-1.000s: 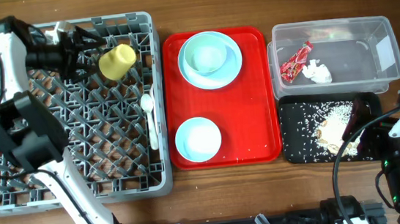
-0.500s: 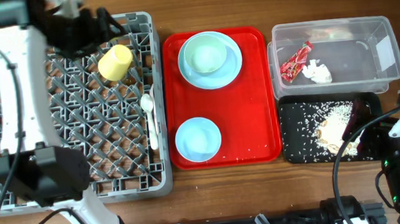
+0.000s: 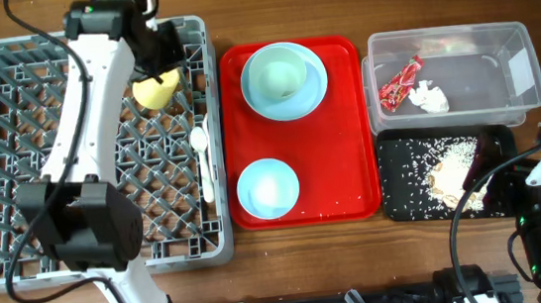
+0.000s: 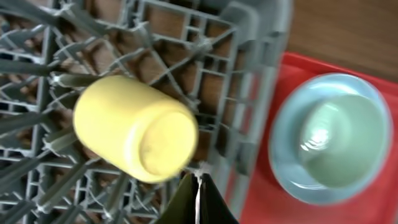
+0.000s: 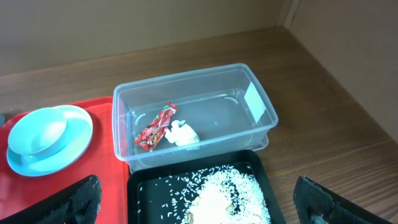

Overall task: Sort waste into correct bins and load items into the dishwasher rack
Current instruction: 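Lower the cup into the rack and open the left gripper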

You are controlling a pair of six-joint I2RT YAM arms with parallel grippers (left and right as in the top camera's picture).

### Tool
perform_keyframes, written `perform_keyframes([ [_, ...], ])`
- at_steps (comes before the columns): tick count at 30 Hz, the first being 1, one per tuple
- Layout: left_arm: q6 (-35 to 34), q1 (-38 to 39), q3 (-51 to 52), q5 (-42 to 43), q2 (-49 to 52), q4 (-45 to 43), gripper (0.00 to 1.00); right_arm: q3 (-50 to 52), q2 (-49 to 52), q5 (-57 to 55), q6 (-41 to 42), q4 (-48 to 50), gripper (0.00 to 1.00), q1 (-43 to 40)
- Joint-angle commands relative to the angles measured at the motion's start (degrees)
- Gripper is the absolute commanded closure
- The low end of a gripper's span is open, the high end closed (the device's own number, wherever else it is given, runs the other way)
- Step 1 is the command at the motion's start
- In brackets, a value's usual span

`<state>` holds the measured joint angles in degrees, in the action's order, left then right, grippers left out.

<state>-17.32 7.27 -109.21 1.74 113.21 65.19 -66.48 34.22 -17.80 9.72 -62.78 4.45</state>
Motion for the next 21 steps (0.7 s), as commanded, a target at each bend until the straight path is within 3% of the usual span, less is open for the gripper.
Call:
perform_keyframes([
  [1,-1.60,-0.61,4.68,-5.29,0.98,-4.11,0.96,-0.37,-0.22,0.35,-0.68,0.11,0.00,0.20],
  [8,-1.62,-2.16,6.51,-10.64,0.98,-5.51,0.96,-0.37,-0.20,0.35,-0.70,0.09,0.00,0.20],
  [16,-1.64,-4.07,6.10,-10.60,0.02,-4.35,0.96,-0.37,-0.22,0.35,-0.70,0.09,0.00,0.20],
  [21,-5.92,-4.02,5.16,-10.14,-4.96,-5.20,0.96,-0.37,-0.22,0.35,-0.70,0.09,0.00,0.20],
])
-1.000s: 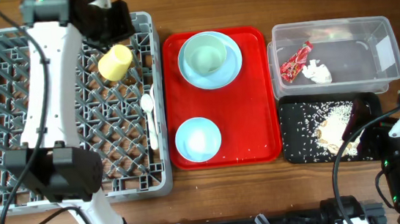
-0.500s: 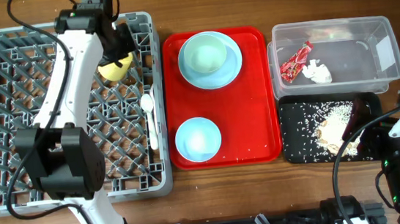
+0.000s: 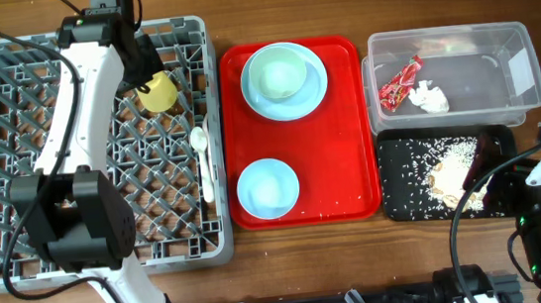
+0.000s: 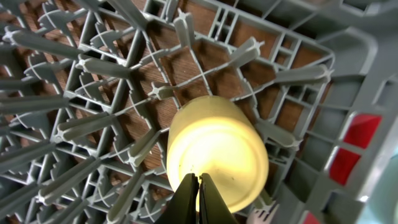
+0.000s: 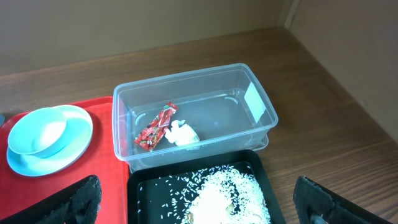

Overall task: Sort waste into correct bins and load items into the dishwasher rack
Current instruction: 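Lower the cup into the rack and open the left gripper, then return the left gripper to the tray and grasp the pale green bowl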

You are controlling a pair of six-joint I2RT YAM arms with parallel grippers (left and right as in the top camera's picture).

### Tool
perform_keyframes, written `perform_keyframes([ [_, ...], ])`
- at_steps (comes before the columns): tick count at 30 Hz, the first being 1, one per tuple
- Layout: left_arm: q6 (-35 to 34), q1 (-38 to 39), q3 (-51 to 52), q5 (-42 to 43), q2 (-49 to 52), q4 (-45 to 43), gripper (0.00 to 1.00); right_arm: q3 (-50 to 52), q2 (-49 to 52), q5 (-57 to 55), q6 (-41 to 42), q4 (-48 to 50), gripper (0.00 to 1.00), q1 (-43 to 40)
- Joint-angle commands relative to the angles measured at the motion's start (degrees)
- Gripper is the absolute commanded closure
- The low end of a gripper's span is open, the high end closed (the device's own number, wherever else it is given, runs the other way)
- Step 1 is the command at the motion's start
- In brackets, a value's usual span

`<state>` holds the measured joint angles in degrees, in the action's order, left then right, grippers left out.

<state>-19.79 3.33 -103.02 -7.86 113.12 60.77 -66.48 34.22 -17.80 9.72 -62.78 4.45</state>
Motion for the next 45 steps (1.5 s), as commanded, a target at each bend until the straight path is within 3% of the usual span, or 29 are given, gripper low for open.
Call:
perform_keyframes([
  [1,-3.45,-0.09,-1.03,-0.55,-5.29,-1.07,0.96,-0.37,-0.22,0.35,-0.68,0.09,0.00,0.20],
  [16,-2.95,0.28,2.71,0.87,6.49,-2.16,0.96,-0.37,-0.15,0.35,-0.68,-0.37,0.00,0.20],
  [23,-3.41,3.43,-11.04,4.31,-5.66,2.47,0.94,-0.37,-0.04,0.35,-0.70,-0.37,0.00,0.20],
  [26,-3.39,8.20,-11.91,7.19,-11.80,-0.20,0.72,-0.37,-0.04,0.35,-0.72,-0.35,0.00,0.20],
  [27,-3.37,9.92,-11.91,7.19,-12.76,-0.83,0.69,-0.37,-0.04,0.35,-0.70,-0.37,0.00,0.20],
  [31,-0.02,19.54,-11.54,7.17,-11.61,-2.38,0.27,-0.37,-0.04,0.35,-0.70,-0.37,0.00,0.20],
  [33,0.09,23.67,-11.47,6.73,-8.17,-3.30,0.16,-0.37,-0.04,0.35,-0.70,-0.37,0.00,0.20],
  [39,0.09,29.44,-11.47,6.75,5.68,-6.78,0.18,-0.37,-0.04,0.35,-0.70,-0.37,0.00,0.20],
  [41,0.09,30.58,-11.45,6.75,10.64,-7.72,0.30,-0.37,-0.04,0.35,-0.70,-0.37,0.00,0.20],
  [42,0.07,31.17,-11.45,6.75,12.87,-7.85,0.42,-0.37,-0.04,0.35,-0.70,-0.35,0.00,0.20],
  [45,0.07,31.95,-11.45,6.75,17.18,-8.31,0.44,-0.37,-0.04,0.35,-0.70,-0.35,0.00,0.20],
])
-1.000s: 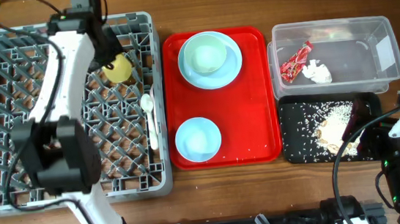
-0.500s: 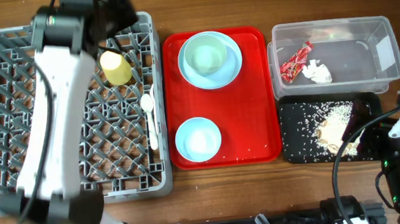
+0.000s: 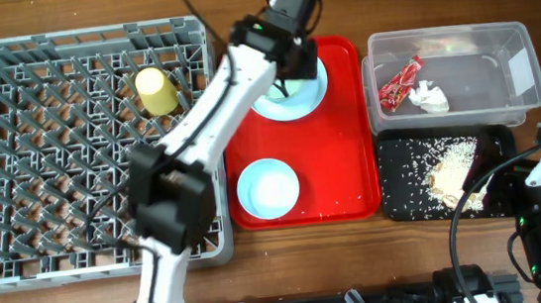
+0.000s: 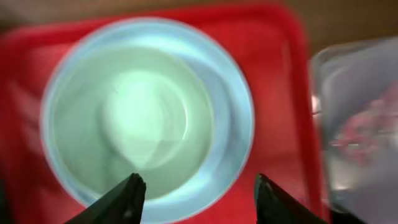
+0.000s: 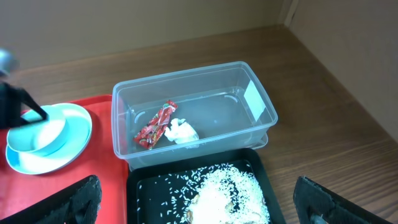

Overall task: Sort waste into correct bins and load items into the dishwasher rack
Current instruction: 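Return the left gripper to the tray and grasp the pale green bowl, then lift the green bowl and carry it left into the dish rack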

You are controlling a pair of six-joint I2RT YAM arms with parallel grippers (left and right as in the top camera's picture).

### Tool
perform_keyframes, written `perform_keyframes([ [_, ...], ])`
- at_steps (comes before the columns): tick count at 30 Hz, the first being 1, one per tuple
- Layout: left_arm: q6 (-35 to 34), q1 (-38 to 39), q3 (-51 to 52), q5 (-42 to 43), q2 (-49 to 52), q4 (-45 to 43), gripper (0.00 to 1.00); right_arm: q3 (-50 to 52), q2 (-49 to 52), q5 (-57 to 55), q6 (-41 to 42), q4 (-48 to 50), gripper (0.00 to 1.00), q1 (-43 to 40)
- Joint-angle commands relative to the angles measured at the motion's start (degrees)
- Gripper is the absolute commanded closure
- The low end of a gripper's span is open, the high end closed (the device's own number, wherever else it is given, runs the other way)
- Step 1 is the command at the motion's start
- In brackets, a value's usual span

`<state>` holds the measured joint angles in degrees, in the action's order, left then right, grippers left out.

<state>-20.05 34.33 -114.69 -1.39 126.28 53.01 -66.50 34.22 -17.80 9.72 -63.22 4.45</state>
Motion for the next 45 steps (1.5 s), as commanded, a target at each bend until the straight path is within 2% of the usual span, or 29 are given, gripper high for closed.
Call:
perform_keyframes([
  [1,0.35,1.14,0.26,0.28,5.60,-0.85,0.47,-0.35,-0.04,0.35,-0.70,0.09,0.00,0.20],
  [2,0.35,1.29,0.26,0.28,6.47,-1.01,0.50,-0.35,-0.04,0.35,-0.70,0.09,0.00,0.20],
  [4,0.35,1.46,0.26,0.28,8.17,-1.03,0.62,-0.35,-0.04,0.35,-0.68,0.09,0.00,0.20],
  [8,0.35,1.46,0.26,0.28,9.01,-0.98,0.66,-0.35,-0.04,0.35,-0.70,0.07,0.00,0.20],
  [10,0.33,1.46,0.26,0.24,9.01,-1.05,0.86,-0.35,-0.04,0.35,-0.68,0.09,0.00,0.20],
  [11,0.33,1.40,0.26,0.24,9.01,-1.18,0.90,-0.35,-0.04,0.35,-0.70,0.09,0.00,0.20],
  [14,0.28,1.55,0.37,0.31,9.07,-1.14,0.90,-0.35,-0.04,0.35,-0.70,0.07,0.00,0.20],
  [16,0.28,2.14,0.48,0.28,9.07,-0.42,0.96,-0.35,-0.04,0.35,-0.70,0.09,0.00,0.20],
  [21,0.31,2.54,0.46,0.28,9.05,-0.04,0.96,-0.35,-0.04,0.35,-0.68,0.07,0.00,0.20],
  [22,0.28,2.54,0.46,0.28,9.05,-0.04,0.93,-0.35,-0.04,0.35,-0.70,0.04,0.00,0.20],
  [23,0.28,2.54,0.46,0.28,9.05,-0.02,0.71,-0.35,-0.04,0.35,-0.70,0.04,0.00,0.20],
  [24,0.31,2.54,0.46,0.26,9.05,0.26,0.57,-0.35,-0.04,0.35,-0.72,0.00,0.00,0.20],
  [26,0.33,2.60,0.48,0.26,9.11,0.92,0.64,-0.35,-0.04,0.35,-0.70,-0.13,0.00,0.20],
  [28,0.33,2.69,0.48,0.24,9.40,1.49,0.76,-0.35,-0.04,0.35,-0.70,-0.13,0.00,0.20],
  [29,0.33,2.69,0.48,0.22,9.44,1.62,0.79,-0.35,-0.04,0.33,-0.70,-0.15,0.00,0.20],
  [38,0.31,2.91,2.64,-2.99,9.60,0.83,0.84,-0.35,-0.04,0.33,-0.70,-0.37,0.00,0.20],
  [42,0.31,2.82,2.56,-3.23,9.35,0.31,0.96,-0.35,-0.04,0.35,-0.70,-0.48,0.00,0.20],
  [45,0.35,2.16,0.87,-4.07,7.63,0.68,0.96,-0.35,-0.04,0.35,-0.68,-0.50,0.00,0.20],
])
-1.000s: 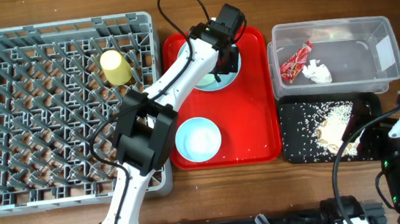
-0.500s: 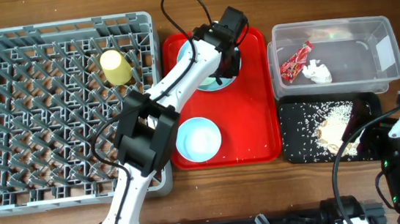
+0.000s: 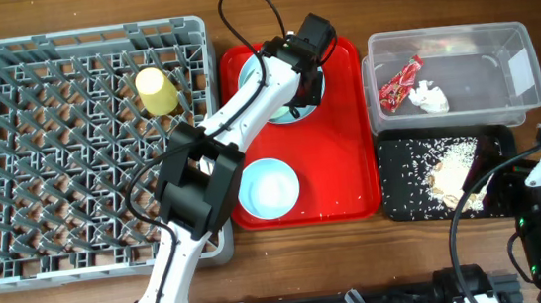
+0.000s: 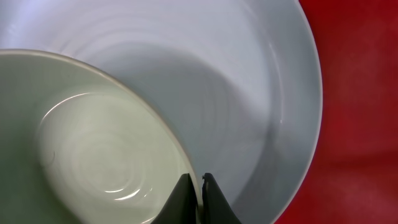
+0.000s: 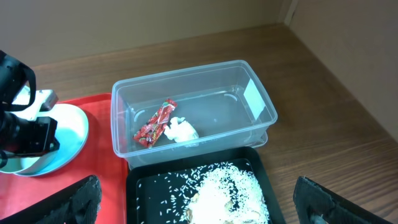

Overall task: Sort waste into correct bins and load items into the dishwasher rack
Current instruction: 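Lift the green bowl and carry it left into the dish rack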

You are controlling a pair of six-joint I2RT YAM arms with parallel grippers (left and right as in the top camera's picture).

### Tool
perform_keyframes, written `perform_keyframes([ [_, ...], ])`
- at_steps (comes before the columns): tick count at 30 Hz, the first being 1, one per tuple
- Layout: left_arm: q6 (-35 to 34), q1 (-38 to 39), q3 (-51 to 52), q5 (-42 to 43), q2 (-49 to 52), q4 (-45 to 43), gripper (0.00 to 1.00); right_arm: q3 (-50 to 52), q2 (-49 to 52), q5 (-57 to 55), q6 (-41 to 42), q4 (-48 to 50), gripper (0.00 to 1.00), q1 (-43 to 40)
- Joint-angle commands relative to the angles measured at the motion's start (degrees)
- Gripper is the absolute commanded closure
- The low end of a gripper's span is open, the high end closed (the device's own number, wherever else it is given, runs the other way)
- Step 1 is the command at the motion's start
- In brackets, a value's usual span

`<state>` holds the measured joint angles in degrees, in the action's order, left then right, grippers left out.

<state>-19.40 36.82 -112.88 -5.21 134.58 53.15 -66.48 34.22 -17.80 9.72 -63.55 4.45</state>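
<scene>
A pale green bowl [image 4: 93,143] sits in a light blue plate [image 4: 261,93] at the back of the red tray [image 3: 341,155]. My left gripper [image 4: 200,186] is shut on the bowl's right rim, one finger inside and one outside; the overhead view shows the left gripper [image 3: 305,72] there. A smaller blue bowl [image 3: 268,188] lies at the tray's front. A yellow cup [image 3: 153,90] stands bottom-up in the grey dishwasher rack [image 3: 11,147]. My right gripper [image 5: 202,202] is open, low over the black tray of rice [image 5: 224,186].
A clear bin [image 3: 482,71] at the back right holds a red wrapper [image 3: 400,81] and a crumpled tissue [image 3: 430,98]. The black rice tray [image 3: 447,174] lies in front of it. My left arm stretches across the rack's right edge.
My left gripper was open above the green bowl. Now it is lower and shut on the bowl's right rim. The right arm has not moved.
My left gripper was shut beside the yellow cup lying tilted in the rack. Then the cup stood bottom-up with the shut gripper over it. Later the gripper hung open above the green bowl on the tray, and now it grips that bowl's rim.
</scene>
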Motion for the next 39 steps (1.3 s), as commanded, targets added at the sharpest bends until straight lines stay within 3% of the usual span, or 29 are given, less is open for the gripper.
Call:
perform_keyframes([
  [1,-0.31,-0.70,-2.71,-0.09,-2.29,1.25,0.96,-0.37,-0.04,0.35,-0.70,-0.17,0.00,0.20],
  [7,5.75,-2.36,-14.21,8.44,-16.81,14.43,0.96,-0.37,-0.04,0.35,-0.70,-0.17,0.00,0.20],
  [11,6.56,-6.12,-15.06,12.68,-28.76,25.75,0.96,-0.37,-0.04,0.35,-0.70,-0.17,0.00,0.20],
  [13,13.44,-10.84,-15.06,21.84,-34.34,35.10,0.96,-0.37,-0.04,0.35,-0.70,-0.17,0.00,0.20],
  [16,19.19,-18.51,-14.95,28.11,-38.21,43.43,0.96,-0.37,-0.04,0.35,-0.68,-0.17,0.00,0.20],
  [21,25.40,-29.99,-9.29,37.94,-41.59,43.39,0.96,-0.37,-0.04,0.35,-0.68,-0.17,0.00,0.20],
  [32,68.91,-47.71,30.05,75.56,-41.70,41.99,0.96,-0.37,-0.04,0.35,-0.70,-0.17,0.01,0.20],
  [39,68.48,-62.05,44.06,78.64,-37.90,36.46,0.93,-0.37,-0.04,0.35,-0.70,-0.17,0.00,0.20],
])
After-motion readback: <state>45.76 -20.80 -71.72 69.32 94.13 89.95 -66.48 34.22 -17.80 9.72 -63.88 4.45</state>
